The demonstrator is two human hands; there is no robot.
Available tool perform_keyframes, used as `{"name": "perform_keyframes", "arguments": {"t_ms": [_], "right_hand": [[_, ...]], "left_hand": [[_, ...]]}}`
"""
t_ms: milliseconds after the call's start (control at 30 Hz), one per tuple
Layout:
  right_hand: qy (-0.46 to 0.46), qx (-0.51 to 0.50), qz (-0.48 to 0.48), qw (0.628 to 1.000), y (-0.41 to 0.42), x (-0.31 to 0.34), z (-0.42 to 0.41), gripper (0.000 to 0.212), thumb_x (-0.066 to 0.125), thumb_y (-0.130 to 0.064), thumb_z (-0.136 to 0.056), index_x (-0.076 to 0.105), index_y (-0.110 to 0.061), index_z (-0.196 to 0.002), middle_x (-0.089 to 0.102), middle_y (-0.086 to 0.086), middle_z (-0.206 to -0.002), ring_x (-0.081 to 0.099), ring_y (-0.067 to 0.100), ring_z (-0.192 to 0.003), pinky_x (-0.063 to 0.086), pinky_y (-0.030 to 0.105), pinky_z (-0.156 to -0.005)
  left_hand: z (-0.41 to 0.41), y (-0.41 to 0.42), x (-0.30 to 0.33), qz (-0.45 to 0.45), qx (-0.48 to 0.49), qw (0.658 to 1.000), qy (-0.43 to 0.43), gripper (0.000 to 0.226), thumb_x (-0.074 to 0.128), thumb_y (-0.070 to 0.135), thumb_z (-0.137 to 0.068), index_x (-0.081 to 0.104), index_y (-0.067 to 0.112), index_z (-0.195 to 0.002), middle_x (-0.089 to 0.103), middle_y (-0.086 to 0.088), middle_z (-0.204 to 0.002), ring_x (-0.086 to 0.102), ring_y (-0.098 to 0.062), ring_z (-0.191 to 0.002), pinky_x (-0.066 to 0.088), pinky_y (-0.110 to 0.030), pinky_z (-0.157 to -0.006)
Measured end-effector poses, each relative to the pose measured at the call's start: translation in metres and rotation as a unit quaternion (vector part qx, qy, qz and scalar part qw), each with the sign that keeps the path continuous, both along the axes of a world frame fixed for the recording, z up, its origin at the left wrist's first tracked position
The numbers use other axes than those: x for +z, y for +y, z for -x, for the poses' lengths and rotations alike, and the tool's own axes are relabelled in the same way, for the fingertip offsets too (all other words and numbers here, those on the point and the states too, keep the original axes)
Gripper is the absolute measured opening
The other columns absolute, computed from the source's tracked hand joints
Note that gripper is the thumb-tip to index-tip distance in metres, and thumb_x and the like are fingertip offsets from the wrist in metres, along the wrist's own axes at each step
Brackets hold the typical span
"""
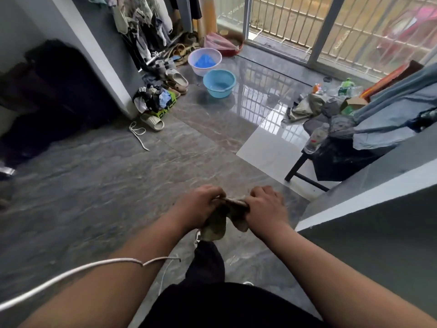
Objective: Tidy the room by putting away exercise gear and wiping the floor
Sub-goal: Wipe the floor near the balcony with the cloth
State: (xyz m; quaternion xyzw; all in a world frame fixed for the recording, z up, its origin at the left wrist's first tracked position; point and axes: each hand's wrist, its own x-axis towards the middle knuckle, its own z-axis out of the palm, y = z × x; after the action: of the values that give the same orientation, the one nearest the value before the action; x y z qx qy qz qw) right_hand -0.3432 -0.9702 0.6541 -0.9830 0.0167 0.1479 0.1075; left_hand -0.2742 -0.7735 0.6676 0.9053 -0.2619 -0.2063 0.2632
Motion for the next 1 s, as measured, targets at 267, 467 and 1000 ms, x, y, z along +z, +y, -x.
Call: {"name": "perform_keyframes", "arguments": {"t_ms": [267, 467, 1000], "right_hand": [[0.158, -0.065, 0.088, 0.981, -0.021, -0.054, -0.123, 0.058, 0.043, -0.037, -0.083, 0.047, -0.039, -0.141, 0.035, 0.001, -0.155, 0.015, 0.030, -0.148, 0.005, 0.070, -0.112], [0.070, -0.025, 0.047, 0.996, -0.029, -0.136, -0.210, 0.066, 0.048, -0.023, -0.087, 0.036, -0.044, -0.149, 0.018, 0.000, -0.166, 0.000, 0.030, -0.153, -0.011, 0.060, -0.116], [0.074, -0.090, -0.119, 0.986, -0.130, -0.505, -0.288, 0.060, 0.051, 0.006, -0.080, 0.062, -0.026, -0.129, 0.063, -0.007, -0.126, 0.057, 0.021, -0.118, 0.046, 0.034, -0.096]], "left_hand": [[-0.133, -0.005, -0.056, 0.031, -0.030, 0.998, 0.052, 0.015, 0.061, 0.022, -0.093, 0.067, 0.019, -0.106, 0.060, 0.007, -0.098, 0.058, -0.018, -0.093, 0.042, -0.026, -0.079], [-0.230, -0.020, -0.130, 0.044, -0.079, 0.992, 0.091, 0.017, 0.058, 0.028, -0.093, 0.066, 0.019, -0.105, 0.065, 0.001, -0.100, 0.059, -0.020, -0.089, 0.045, -0.031, -0.078], [-0.351, -0.063, -0.522, -0.165, -0.152, 0.975, -0.003, 0.036, 0.048, 0.017, -0.086, 0.069, 0.036, -0.109, 0.064, 0.006, -0.105, 0.055, -0.024, -0.098, 0.045, -0.037, -0.081]]}}
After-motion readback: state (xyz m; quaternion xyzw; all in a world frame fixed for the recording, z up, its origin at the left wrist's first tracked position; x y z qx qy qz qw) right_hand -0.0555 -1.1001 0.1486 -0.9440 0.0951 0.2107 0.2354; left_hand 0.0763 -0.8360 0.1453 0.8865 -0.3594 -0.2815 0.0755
